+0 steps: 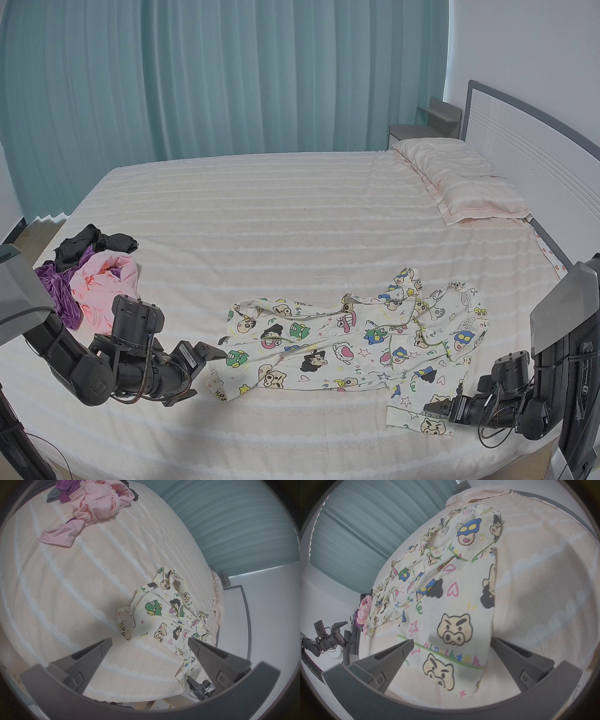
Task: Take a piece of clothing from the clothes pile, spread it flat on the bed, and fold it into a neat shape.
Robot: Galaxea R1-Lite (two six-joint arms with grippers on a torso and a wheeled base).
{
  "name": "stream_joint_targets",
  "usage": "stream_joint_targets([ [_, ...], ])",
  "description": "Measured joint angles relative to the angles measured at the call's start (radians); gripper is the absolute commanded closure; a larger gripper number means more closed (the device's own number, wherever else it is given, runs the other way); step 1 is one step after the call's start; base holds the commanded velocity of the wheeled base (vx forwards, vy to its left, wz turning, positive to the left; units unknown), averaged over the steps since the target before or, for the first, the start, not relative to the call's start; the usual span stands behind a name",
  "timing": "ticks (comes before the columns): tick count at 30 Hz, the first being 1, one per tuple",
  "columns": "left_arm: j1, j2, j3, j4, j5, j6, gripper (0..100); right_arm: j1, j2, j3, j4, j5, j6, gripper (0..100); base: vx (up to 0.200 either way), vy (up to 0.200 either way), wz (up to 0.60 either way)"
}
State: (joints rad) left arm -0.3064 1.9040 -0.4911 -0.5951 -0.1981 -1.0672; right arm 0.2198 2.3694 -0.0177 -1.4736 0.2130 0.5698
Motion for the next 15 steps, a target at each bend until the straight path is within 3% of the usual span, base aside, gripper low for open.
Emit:
stream_joint_targets([
  [3, -0.001, 0.000, 0.003, -0.001, 0.000, 0.000, 0, 0.037, 0.005, 0.000, -0.005, -0.010, 0.015, 0, 0.000, 0.000, 0.00],
  [4, -0.001, 0.000, 0.004, -0.002, 0.000, 0.000, 0, 0.043, 0.007, 0.000, -0.006, -0.014, 0.016, 100, 0.000, 0.000, 0.00],
  [15, -0.016, 0.003, 0.006, -0.005, 0.003, 0.001, 0, 0.051, -0.031, 0.000, 0.081, -0.041, 0.013, 100, 0.000, 0.000, 0.00],
])
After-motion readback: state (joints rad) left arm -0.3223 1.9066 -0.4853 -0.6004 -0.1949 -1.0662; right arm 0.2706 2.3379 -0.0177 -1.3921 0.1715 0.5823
